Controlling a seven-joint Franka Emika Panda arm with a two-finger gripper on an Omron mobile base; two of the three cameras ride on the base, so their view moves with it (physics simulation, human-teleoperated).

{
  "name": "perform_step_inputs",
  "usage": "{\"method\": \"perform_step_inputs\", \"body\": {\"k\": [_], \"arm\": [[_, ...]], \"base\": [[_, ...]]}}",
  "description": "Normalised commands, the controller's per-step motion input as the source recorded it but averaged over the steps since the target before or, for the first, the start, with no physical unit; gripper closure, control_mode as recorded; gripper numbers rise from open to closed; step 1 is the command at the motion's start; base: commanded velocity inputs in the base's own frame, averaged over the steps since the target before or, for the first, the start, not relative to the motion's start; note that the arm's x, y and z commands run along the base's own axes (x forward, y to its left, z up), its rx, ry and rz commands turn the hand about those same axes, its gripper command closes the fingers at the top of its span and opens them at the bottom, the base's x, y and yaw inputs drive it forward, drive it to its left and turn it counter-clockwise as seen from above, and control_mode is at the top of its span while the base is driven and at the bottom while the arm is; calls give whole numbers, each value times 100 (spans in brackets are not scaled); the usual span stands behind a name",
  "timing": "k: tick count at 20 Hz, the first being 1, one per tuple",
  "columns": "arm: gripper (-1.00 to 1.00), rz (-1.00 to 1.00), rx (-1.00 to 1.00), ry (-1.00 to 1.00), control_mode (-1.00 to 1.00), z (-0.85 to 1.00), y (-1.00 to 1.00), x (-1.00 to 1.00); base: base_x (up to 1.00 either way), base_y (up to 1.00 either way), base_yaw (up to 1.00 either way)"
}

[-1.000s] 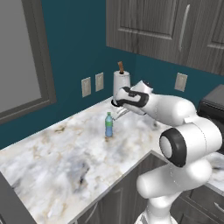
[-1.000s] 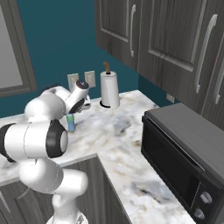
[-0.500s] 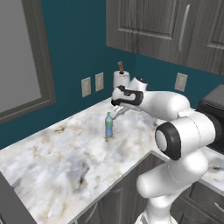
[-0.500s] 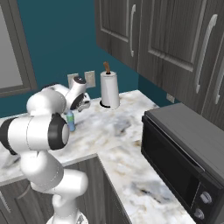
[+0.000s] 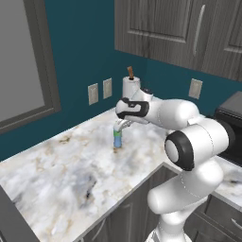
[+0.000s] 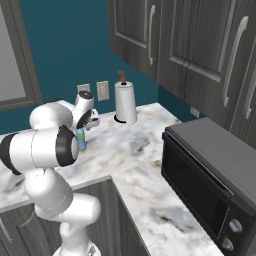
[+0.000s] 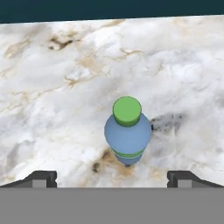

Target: Place the drinks on the dining counter in a tight cluster.

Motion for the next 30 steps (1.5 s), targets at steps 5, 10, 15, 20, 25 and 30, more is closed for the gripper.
{"method": "perform_step_inputs", "body": {"k": [5, 10, 15, 20, 25, 30], "arm": [[-100, -7, 0, 0, -100, 0, 0, 0], [-100, -15, 0, 0, -100, 0, 0, 3], [-100, -14, 0, 0, -100, -6, 0, 6], [-100, -2, 0, 0, -100, -10, 0, 2], [-100, 0, 0, -1, -100, -19, 3, 0], [-100, 0, 0, -1, -100, -6, 12, 0]], "base": [[0, 0, 0], [0, 0, 0], [0, 0, 0], [0, 0, 0], [0, 0, 0], [0, 0, 0]]}}
